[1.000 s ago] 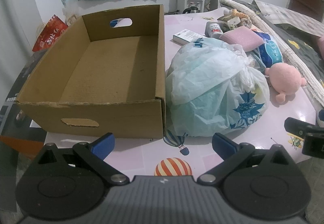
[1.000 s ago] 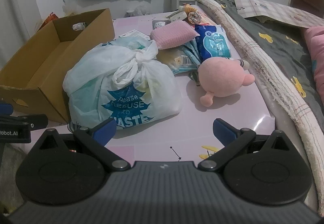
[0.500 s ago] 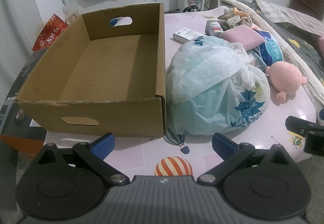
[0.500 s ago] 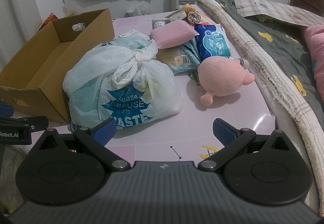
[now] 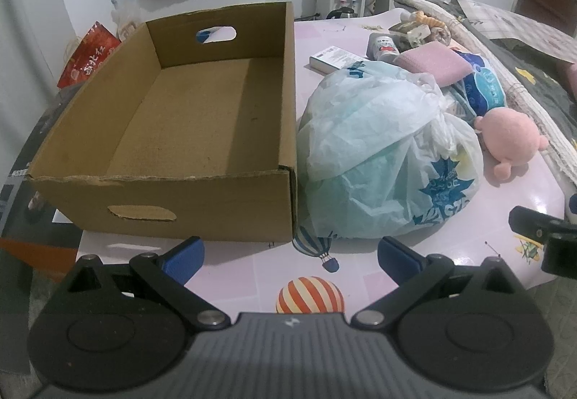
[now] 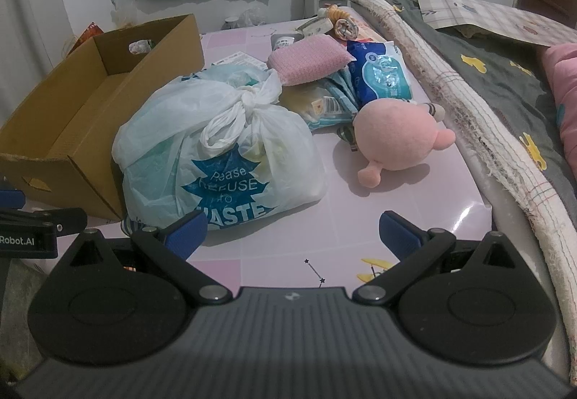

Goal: Organize soft objects

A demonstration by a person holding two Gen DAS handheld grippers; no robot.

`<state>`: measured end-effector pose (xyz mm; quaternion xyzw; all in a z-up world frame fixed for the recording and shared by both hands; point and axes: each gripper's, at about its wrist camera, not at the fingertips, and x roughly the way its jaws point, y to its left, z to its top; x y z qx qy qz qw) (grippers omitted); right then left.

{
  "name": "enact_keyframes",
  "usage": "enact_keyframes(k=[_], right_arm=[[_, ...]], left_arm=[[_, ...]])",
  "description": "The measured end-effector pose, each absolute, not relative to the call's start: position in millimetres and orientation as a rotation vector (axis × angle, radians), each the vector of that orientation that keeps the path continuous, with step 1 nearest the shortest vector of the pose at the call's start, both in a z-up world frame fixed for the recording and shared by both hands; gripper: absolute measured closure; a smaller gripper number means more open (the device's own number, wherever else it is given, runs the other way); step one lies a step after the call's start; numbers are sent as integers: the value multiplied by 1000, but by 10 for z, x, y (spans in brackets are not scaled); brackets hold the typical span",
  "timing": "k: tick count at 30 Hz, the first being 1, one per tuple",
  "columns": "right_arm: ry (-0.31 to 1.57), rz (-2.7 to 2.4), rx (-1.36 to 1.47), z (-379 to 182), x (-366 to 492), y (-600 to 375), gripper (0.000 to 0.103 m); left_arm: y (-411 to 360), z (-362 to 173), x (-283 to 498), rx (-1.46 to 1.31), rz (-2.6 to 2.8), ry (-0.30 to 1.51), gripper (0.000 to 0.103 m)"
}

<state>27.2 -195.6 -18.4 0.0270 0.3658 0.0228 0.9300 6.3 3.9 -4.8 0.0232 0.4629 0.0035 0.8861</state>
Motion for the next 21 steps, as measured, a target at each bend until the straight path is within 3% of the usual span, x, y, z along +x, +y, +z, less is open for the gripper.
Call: enact_keyframes(k=[21], right_arm=[[755,54,59,-191,267,-1925,1]], left_arm=[[90,-67,61,38,10,970,0]])
